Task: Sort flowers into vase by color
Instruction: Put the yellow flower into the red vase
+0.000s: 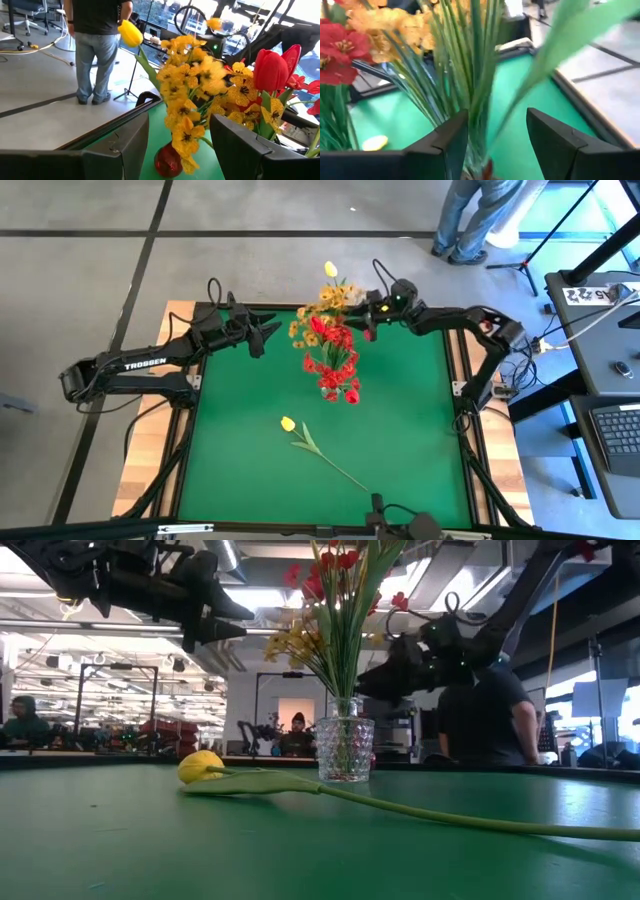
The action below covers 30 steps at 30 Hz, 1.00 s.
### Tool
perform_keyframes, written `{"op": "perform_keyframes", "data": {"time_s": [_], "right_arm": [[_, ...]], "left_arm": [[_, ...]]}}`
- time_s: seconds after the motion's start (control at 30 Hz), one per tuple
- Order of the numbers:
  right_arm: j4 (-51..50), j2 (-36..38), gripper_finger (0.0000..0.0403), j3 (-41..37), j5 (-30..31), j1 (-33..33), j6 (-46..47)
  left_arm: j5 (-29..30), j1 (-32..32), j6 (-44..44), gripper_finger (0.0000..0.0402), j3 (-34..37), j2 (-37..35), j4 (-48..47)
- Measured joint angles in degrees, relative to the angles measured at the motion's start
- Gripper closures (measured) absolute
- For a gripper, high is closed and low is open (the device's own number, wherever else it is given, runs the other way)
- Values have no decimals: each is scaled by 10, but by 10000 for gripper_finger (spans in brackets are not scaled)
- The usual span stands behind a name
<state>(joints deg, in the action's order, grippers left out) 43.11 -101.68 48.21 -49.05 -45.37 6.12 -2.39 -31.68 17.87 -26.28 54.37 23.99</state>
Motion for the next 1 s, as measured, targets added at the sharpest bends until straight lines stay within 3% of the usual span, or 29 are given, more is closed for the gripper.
{"op": "perform_keyframes", "data": {"time_s": [0.43, 0.67, 0.83, 1.0], "right_arm": [[-288, 179, 203, 0, 115, -12, -138], [-490, 302, 203, 0, 127, 2, -141], [-629, 389, 203, 0, 149, 76, -134], [-695, 428, 203, -12, 268, 234, -73]], "left_arm": [[0, 0, 0, 198, 0, 0, 0], [0, 0, -3, 198, 0, 0, -6], [9, 0, -3, 198, 0, 0, -15], [25, 0, 6, 198, 0, 0, -22]]}}
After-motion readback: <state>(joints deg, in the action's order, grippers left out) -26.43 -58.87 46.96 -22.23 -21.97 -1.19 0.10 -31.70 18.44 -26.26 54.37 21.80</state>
